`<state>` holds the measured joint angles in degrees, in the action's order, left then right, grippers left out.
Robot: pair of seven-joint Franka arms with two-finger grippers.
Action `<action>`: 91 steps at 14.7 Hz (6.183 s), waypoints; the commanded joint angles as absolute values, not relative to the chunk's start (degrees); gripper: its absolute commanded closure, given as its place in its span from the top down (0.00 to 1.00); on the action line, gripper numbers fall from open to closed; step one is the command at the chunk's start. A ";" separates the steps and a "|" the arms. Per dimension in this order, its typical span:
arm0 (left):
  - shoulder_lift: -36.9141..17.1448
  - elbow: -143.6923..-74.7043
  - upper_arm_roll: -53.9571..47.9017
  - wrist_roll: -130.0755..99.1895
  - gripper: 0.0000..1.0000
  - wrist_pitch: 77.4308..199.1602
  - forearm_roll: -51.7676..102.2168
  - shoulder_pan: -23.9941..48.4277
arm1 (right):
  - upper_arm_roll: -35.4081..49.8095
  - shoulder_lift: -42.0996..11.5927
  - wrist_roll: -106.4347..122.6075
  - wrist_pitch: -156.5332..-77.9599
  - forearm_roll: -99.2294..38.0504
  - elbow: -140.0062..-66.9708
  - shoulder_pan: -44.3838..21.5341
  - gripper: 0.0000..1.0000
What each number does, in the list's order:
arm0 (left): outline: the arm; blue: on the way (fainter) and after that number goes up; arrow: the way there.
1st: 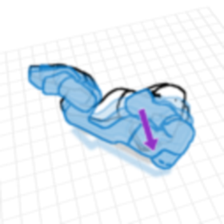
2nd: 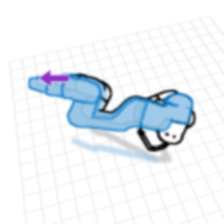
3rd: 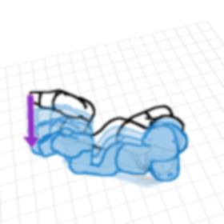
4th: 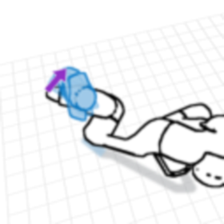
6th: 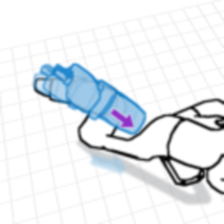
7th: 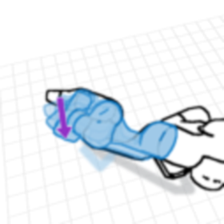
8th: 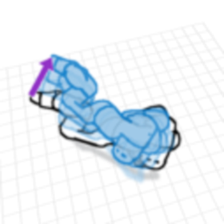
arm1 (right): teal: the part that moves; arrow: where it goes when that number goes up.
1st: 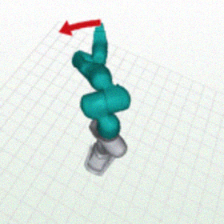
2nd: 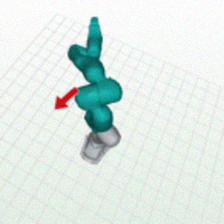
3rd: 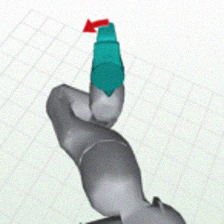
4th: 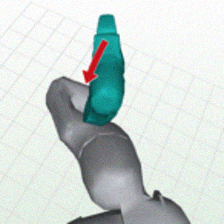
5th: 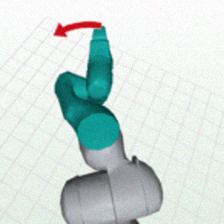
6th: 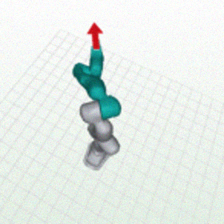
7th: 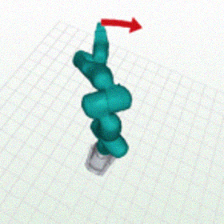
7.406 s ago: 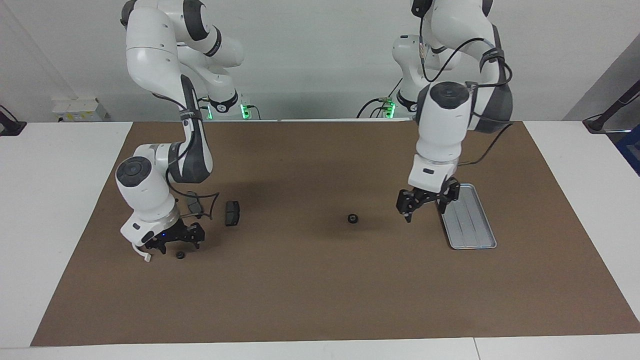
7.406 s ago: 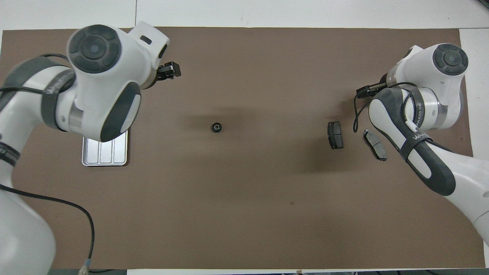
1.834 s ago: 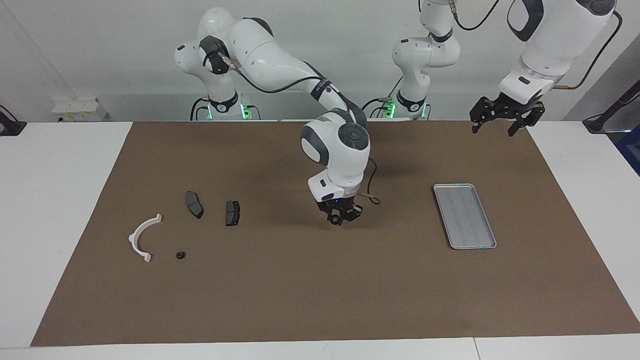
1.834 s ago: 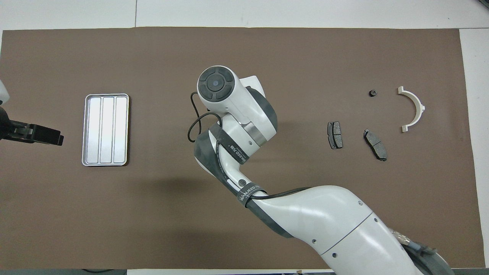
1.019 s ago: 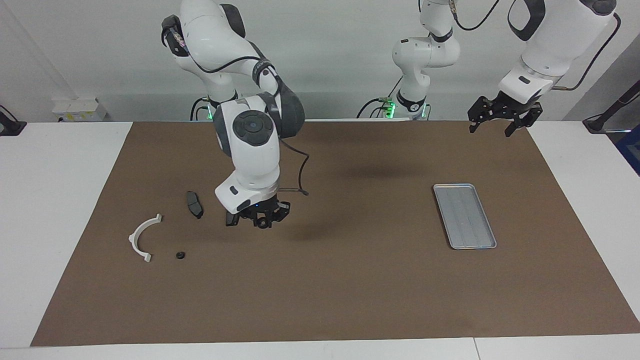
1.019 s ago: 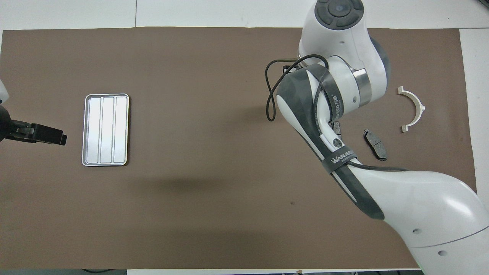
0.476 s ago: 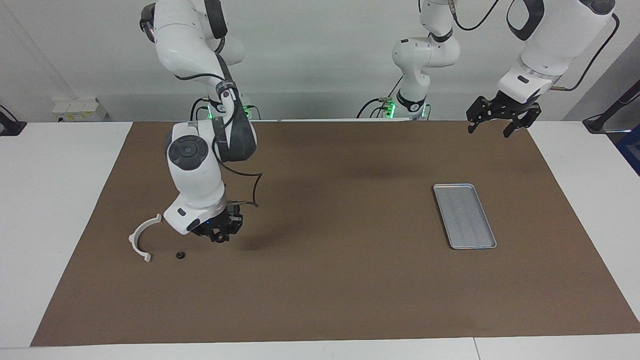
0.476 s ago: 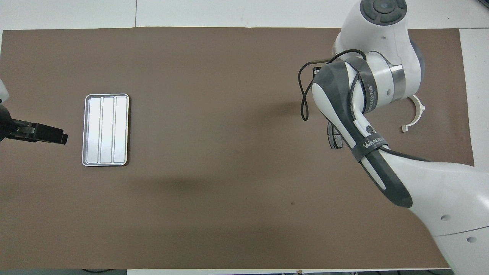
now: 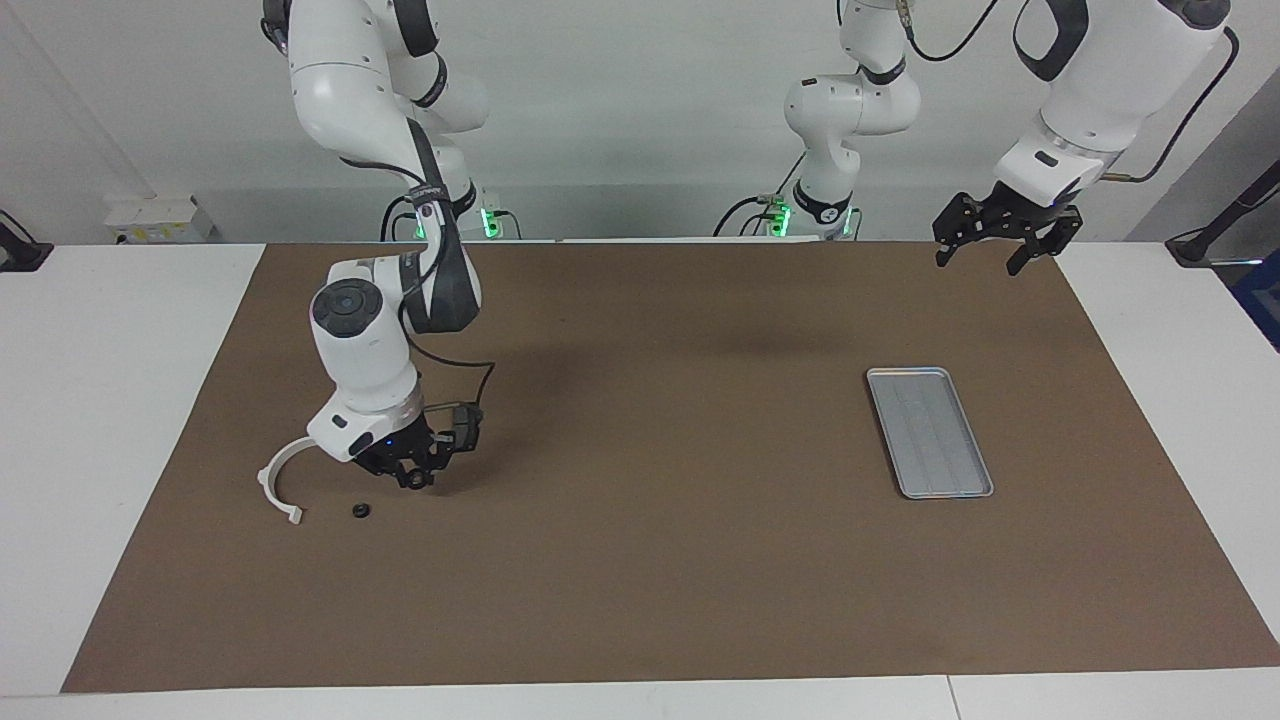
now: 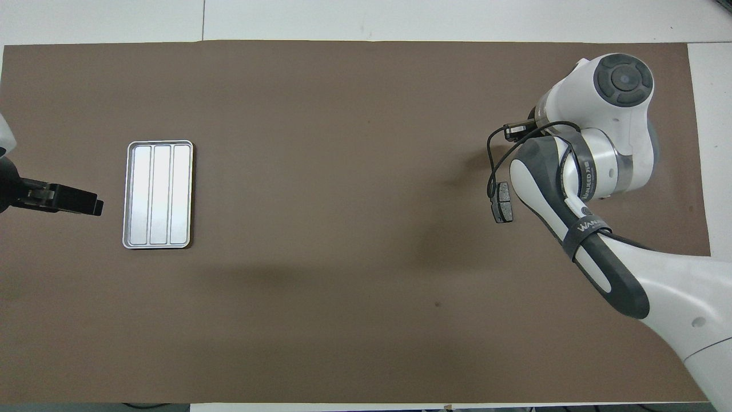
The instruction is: Place bearing gear from tray to pile
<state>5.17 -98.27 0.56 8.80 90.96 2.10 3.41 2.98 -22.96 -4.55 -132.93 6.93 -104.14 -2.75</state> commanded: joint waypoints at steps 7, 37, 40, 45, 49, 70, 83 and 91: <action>5.98 -99.32 0.44 8.62 1.00 92.20 0.53 3.43 | 3.60 -19.34 -2.64 -141.32 5.71 -113.55 -0.18 0.00; 5.98 -99.40 0.35 0.62 1.00 92.55 0.62 3.25 | 3.69 -14.33 -2.20 -130.36 5.71 -110.04 -0.79 1.00; 5.98 -99.40 0.26 0.62 1.00 92.55 0.62 3.25 | 3.78 -12.31 -2.11 -127.54 5.71 -109.51 -0.88 1.00; 6.06 -99.40 0.35 0.53 1.00 92.64 0.70 3.16 | 4.04 -7.74 -2.02 -123.32 4.93 -109.51 -0.79 1.00; 6.06 -99.40 0.35 0.53 1.00 92.72 0.70 3.08 | 4.04 -4.23 -1.93 -117.09 4.57 -107.76 -0.79 1.00; 6.06 -99.32 0.35 0.88 1.00 92.11 0.62 3.34 | 4.83 6.59 -3.51 -85.43 -2.81 -96.50 -0.70 1.00; 5.98 -99.32 0.35 0.88 1.00 92.11 0.62 3.34 | 4.40 4.57 -4.66 -86.84 -2.72 -96.07 -0.88 1.00; 5.98 -99.32 0.35 0.88 1.00 92.11 0.62 3.34 | 4.31 3.87 -4.66 -86.83 -2.72 -94.31 -0.70 1.00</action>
